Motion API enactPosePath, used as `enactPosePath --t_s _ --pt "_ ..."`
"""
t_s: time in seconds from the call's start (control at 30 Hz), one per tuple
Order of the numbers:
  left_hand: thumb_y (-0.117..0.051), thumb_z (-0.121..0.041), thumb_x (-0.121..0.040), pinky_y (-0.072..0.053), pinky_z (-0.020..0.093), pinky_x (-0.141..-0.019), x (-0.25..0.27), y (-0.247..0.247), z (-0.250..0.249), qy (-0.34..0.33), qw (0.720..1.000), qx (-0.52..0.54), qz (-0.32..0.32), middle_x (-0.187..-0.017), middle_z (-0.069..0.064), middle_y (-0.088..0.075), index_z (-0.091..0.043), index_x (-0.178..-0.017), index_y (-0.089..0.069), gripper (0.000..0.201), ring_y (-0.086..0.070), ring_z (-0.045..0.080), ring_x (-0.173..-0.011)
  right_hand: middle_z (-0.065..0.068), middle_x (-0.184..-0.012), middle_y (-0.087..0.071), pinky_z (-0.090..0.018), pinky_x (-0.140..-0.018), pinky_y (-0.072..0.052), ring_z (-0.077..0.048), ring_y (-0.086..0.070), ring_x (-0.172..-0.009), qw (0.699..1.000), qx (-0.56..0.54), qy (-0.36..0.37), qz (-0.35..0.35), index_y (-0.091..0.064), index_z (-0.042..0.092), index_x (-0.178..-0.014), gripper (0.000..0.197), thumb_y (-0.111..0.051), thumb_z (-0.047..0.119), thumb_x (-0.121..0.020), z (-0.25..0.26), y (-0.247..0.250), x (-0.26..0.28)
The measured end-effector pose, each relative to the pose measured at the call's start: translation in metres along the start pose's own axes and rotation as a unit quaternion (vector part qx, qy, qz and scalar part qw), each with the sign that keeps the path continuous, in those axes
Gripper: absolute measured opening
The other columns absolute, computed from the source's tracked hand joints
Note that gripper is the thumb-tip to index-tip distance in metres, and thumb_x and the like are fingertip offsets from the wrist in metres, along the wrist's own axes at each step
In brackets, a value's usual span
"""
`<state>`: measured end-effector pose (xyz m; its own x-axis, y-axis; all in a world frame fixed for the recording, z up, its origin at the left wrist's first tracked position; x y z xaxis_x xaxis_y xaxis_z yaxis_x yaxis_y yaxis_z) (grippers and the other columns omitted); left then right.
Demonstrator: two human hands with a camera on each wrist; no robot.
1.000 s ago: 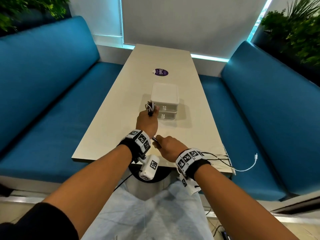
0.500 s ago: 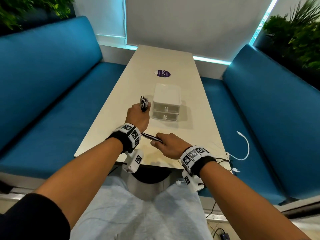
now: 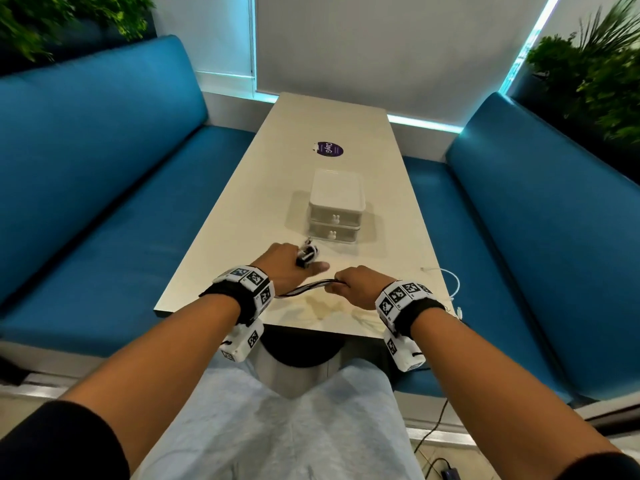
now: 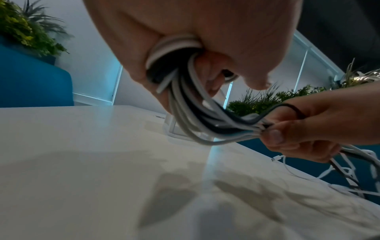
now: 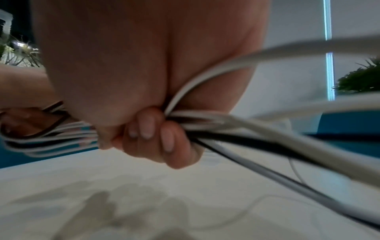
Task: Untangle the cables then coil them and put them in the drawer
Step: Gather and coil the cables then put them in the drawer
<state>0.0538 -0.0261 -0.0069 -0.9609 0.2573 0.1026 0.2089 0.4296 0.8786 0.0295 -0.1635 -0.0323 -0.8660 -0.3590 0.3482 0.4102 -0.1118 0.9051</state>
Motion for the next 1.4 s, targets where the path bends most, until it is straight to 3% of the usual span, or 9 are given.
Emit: enactPosePath --t_s 0.2,0.33,0.5,0.67,0.77,0.93,1.03,1.17,1.4 --pt "-0.078 -0.065 -0.062 -0.045 0.03 -0.059 0.008 -0.026 -0.021 -0.047 0.996 -0.017 0.078 -0.073 0.001 -0.064 -0.017 -0.077 -0.058 0.054 -0.061 0.02 -0.071 -0.007 -0.087 -0.061 -0.034 -0.069 -0.04 -0.026 -0.055 -0.081 1.0 -0.001 -0.008 0.009 -0.059 0.013 -0.09 0.037 -0.046 0.046 -0.1 -0.006 0.009 0.0" --pt "-0.063 -0.031 -0.08 -0.045 0.032 -0.065 0.008 -0.021 -0.022 -0.057 0.994 -0.089 0.03 -0.095 0.008 -0.063 -0.019 -0.1 -0.05 0.027 -0.059 0.028 -0.08 -0.007 -0.089 -0.06 -0.033 -0.069 -0.038 -0.025 -0.052 -0.08 1.0 -0.007 0.002 -0.007 -0.058 0.011 -0.093 0.036 -0.047 0.045 -0.1 0.001 0.012 0.005" --pt "-0.051 -0.029 -0.089 -0.04 0.033 -0.066 0.01 -0.019 -0.032 -0.104 0.975 -0.195 -0.011 -0.099 0.004 -0.064 -0.021 -0.109 -0.048 0.022 -0.06 0.031 -0.09 -0.003 -0.092 -0.056 -0.034 -0.07 -0.038 -0.026 -0.052 -0.082 1.0 -0.007 0.004 -0.01 -0.048 0.018 -0.095 0.022 -0.047 0.039 -0.1 0.005 0.01 0.012" --pt "-0.048 -0.021 -0.094 -0.047 0.039 -0.072 0.001 -0.013 -0.026 -0.078 0.985 -0.155 0.005 -0.103 0.01 -0.053 -0.017 -0.109 -0.051 0.017 -0.059 0.035 -0.09 -0.009 -0.103 -0.062 -0.037 -0.077 -0.045 -0.029 -0.057 -0.091 0.999 -0.031 -0.005 -0.008 -0.053 0.015 -0.11 0.021 -0.047 0.029 -0.096 0.006 0.02 0.014" --pt "-0.047 -0.018 -0.094 -0.042 0.035 -0.067 -0.001 -0.005 -0.023 -0.064 0.989 -0.134 0.005 -0.103 0.013 -0.058 -0.014 -0.11 -0.051 0.016 -0.059 0.035 -0.086 -0.006 -0.097 -0.066 -0.035 -0.075 -0.048 -0.025 -0.065 -0.087 0.998 -0.058 -0.01 -0.013 -0.055 0.017 -0.103 0.018 -0.045 0.031 -0.099 0.002 0.025 0.013" --pt "-0.057 -0.053 -0.09 -0.043 0.032 -0.065 0.01 0.005 -0.036 -0.072 0.987 -0.141 -0.001 -0.09 0.003 -0.06 -0.018 -0.102 -0.055 0.037 -0.057 0.027 -0.076 -0.001 -0.074 -0.068 -0.031 -0.07 -0.05 -0.015 -0.068 -0.067 0.995 -0.041 -0.089 0.009 -0.061 0.012 -0.095 0.039 -0.046 0.048 -0.098 -0.025 0.024 0.017" --pt "-0.049 -0.039 -0.095 -0.04 0.032 -0.063 0.014 0.012 -0.047 -0.079 0.979 -0.189 -0.016 -0.095 0.008 -0.062 -0.017 -0.106 -0.053 0.025 -0.053 0.027 -0.071 -0.005 -0.087 -0.063 -0.036 -0.072 -0.048 -0.027 -0.062 -0.08 0.993 0.019 -0.103 -0.05 -0.058 0.015 -0.096 0.041 -0.04 0.051 -0.1 -0.025 0.037 0.015" --pt "-0.05 -0.032 -0.093 -0.043 0.033 -0.063 0.011 0.029 -0.05 -0.076 0.973 -0.217 -0.028 -0.089 0.006 -0.059 -0.018 -0.105 -0.055 0.019 -0.053 0.027 -0.07 -0.01 -0.103 -0.061 -0.035 -0.069 -0.04 -0.027 -0.051 -0.078 0.987 0.048 -0.101 -0.112 -0.054 0.015 -0.112 0.039 -0.034 0.048 -0.102 -0.02 0.054 0.016" --pt "-0.052 -0.031 -0.089 -0.042 0.031 -0.061 0.004 0.042 -0.04 -0.053 0.965 -0.25 -0.051 -0.078 0.001 -0.054 -0.022 -0.094 -0.058 0.012 -0.054 0.028 -0.068 -0.008 -0.087 -0.054 -0.034 -0.064 -0.041 -0.028 -0.052 -0.075 0.984 0.042 -0.084 -0.151 -0.052 0.014 -0.115 0.039 -0.036 0.047 -0.102 -0.014 0.061 0.009"
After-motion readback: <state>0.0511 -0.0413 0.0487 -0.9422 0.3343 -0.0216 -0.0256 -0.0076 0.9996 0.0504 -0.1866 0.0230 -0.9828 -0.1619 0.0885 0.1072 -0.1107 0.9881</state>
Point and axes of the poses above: each hand's wrist, its own x-axis away from the middle knuckle, its own y-axis out of the back of the hand, z = x × y, the point moved 10 cm from there along -x, towards the middle knuckle
